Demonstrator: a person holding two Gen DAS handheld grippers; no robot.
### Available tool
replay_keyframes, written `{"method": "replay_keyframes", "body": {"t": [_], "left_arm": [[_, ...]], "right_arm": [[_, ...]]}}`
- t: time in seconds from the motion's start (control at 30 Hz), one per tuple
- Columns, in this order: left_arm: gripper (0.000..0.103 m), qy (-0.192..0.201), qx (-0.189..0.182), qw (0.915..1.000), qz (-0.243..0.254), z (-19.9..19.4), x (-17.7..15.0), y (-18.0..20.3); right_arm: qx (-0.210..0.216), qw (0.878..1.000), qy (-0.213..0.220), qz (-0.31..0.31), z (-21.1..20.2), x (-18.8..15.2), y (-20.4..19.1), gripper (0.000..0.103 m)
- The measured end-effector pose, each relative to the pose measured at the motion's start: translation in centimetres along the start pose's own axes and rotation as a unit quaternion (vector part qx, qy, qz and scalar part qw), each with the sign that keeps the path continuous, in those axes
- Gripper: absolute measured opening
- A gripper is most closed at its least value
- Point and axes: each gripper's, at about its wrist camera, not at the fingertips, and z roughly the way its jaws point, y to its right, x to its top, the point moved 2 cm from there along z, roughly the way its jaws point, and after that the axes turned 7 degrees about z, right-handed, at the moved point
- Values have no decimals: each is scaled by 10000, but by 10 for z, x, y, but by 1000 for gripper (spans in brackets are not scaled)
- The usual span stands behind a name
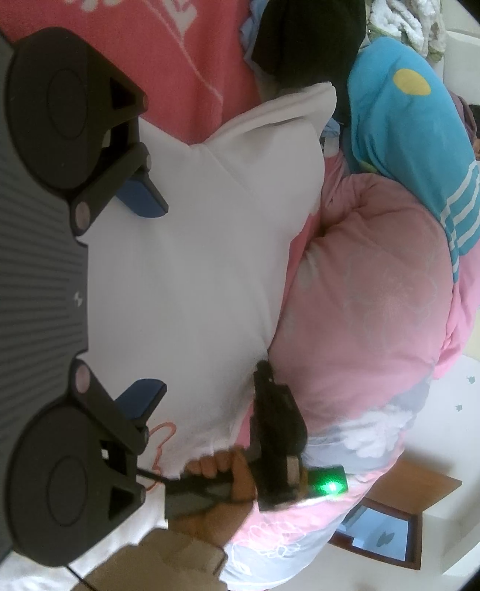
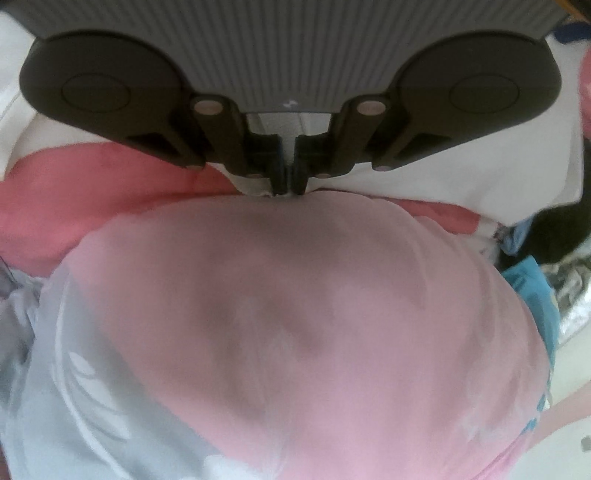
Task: Fold clothes
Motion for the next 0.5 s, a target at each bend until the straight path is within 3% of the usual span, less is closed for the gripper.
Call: {"method": "replay_keyframes", "body": {"t": [0.07,0.1,0.13,0.27,0.37,0.5], "left_arm": [[95,-1,0,10000,-5,0,0,0],[95,-1,-1,10000,-8,0,0,0],[95,-2,1,10000,-11,0,0,1],[95,-10,12,10000,-6,0,0,2],[95,-18,21,10000,-1,0,1,1],[95,-25,33,10000,10,0,1,1]], "right_arm": [[-68,9999,-56,134,-13,5,6,36],[-95,9998,-3,175,-25,7,11,58],[-104,9997,63,211,-38,9,17,64],[-221,9977,443,468,-102,18,54,66],[-711,9923,707,724,-147,18,94,64],[-1150,9900,340,740,-166,1,130,27]]}}
